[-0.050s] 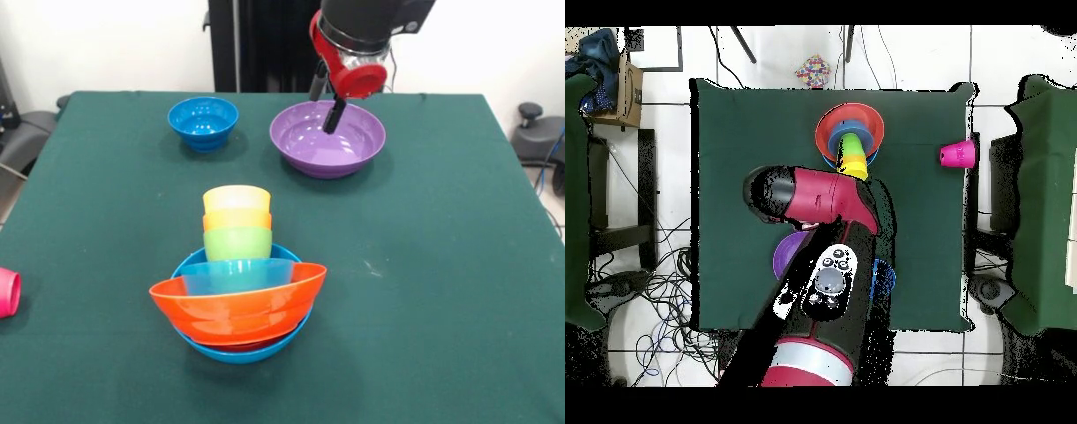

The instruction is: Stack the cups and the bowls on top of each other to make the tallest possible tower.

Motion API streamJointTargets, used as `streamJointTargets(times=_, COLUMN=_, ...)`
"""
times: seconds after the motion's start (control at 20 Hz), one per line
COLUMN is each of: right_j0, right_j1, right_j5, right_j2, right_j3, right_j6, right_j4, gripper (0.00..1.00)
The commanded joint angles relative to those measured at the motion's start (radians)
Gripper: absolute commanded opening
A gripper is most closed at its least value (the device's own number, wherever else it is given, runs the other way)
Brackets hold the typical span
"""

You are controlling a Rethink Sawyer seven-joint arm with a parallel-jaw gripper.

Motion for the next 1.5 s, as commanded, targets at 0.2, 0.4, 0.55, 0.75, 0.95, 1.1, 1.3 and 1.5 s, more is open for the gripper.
streamJointTargets(times=0.2, right_j0=0.021, right_j1=0.082, right_j5=-0.115, right_j2=0.1, right_j3=0.083, right_j6=0.102, right_j4=0.031, gripper=1.0)
streamJointTargets(times=0.4, right_j0=0.024, right_j1=0.112, right_j5=-0.174, right_j2=0.102, right_j3=0.085, right_j6=0.12, right_j4=0.042, gripper=1.0)
streamJointTargets(times=0.55, right_j0=0.032, right_j1=0.124, right_j5=-0.21, right_j2=0.097, right_j3=0.087, right_j6=0.144, right_j4=0.063, gripper=1.0)
streamJointTargets(times=0.75, right_j0=0.042, right_j1=0.144, right_j5=-0.225, right_j2=0.092, right_j3=0.079, right_j6=0.157, right_j4=0.09, gripper=1.0)
streamJointTargets(times=0.95, right_j0=0.064, right_j1=0.168, right_j5=-0.243, right_j2=0.081, right_j3=0.069, right_j6=0.183, right_j4=0.117, gripper=1.0)
streamJointTargets(times=1.1, right_j0=0.079, right_j1=0.177, right_j5=-0.247, right_j2=0.071, right_j3=0.071, right_j6=0.192, right_j4=0.137, gripper=1.0)
streamJointTargets(times=1.3, right_j0=0.09, right_j1=0.178, right_j5=-0.229, right_j2=0.061, right_j3=0.072, right_j6=0.179, right_j4=0.154, gripper=1.0)
streamJointTargets(times=1.5, right_j0=0.095, right_j1=0.157, right_j5=-0.18, right_j2=0.045, right_j3=0.075, right_j6=0.155, right_j4=0.16, gripper=1.0)
